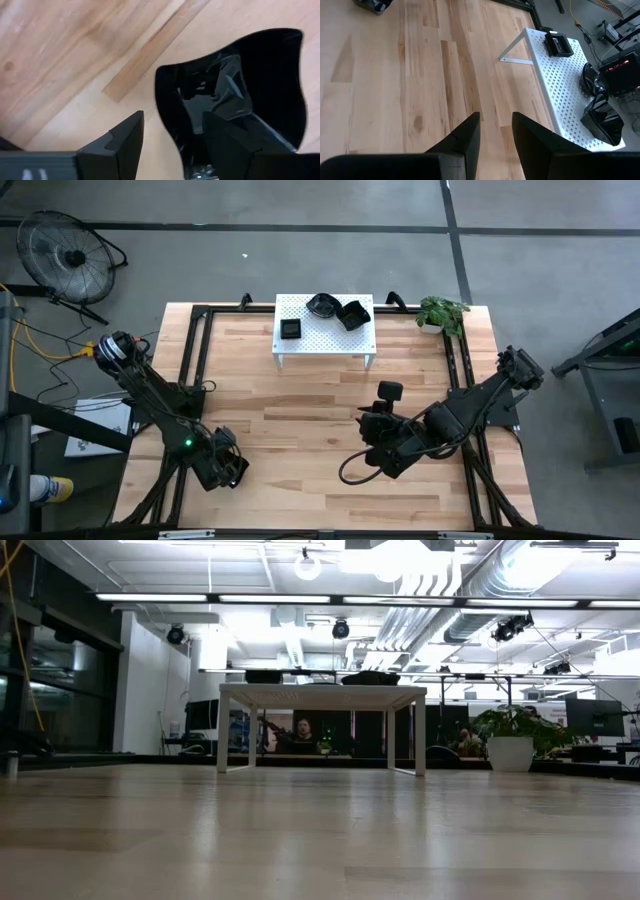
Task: Pick & Place Mini shaped plates
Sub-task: Stack the black distorted square plate on top of the black distorted square plate on the shelf
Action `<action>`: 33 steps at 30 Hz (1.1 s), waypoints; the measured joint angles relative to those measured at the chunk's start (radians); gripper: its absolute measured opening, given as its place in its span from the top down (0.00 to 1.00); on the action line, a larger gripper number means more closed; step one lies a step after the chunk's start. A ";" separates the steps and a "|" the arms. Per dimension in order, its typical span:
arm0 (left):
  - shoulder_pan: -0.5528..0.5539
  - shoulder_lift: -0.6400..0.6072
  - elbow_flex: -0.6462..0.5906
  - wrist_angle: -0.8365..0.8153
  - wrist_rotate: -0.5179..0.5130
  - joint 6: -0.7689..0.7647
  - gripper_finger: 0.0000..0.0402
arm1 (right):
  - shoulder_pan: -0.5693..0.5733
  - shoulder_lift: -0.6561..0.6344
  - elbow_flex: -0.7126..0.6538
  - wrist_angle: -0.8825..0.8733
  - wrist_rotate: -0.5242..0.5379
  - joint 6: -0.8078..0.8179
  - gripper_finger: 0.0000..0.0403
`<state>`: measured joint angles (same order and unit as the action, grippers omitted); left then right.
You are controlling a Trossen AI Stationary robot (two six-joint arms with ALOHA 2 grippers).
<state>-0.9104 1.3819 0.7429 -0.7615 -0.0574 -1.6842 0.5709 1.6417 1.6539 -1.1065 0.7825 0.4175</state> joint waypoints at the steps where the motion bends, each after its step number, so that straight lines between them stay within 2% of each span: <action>1: 0.000 0.000 0.000 -0.005 0.000 0.000 0.51 | 0.000 0.000 0.000 0.000 0.000 0.000 0.73; 7: 0.000 0.000 0.000 0.005 -0.001 0.001 0.54 | 0.000 0.000 0.000 0.000 -0.003 0.001 0.73; 21: 0.000 0.000 0.000 0.009 0.000 0.003 0.90 | -0.002 0.000 0.000 0.004 0.000 0.001 0.73; 33: 0.000 -0.001 0.001 0.006 -0.020 0.064 0.99 | -0.002 0.001 0.000 0.001 0.000 0.001 0.73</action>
<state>-0.9104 1.3811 0.7437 -0.7558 -0.0778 -1.6200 0.5694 1.6424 1.6539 -1.1057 0.7828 0.4183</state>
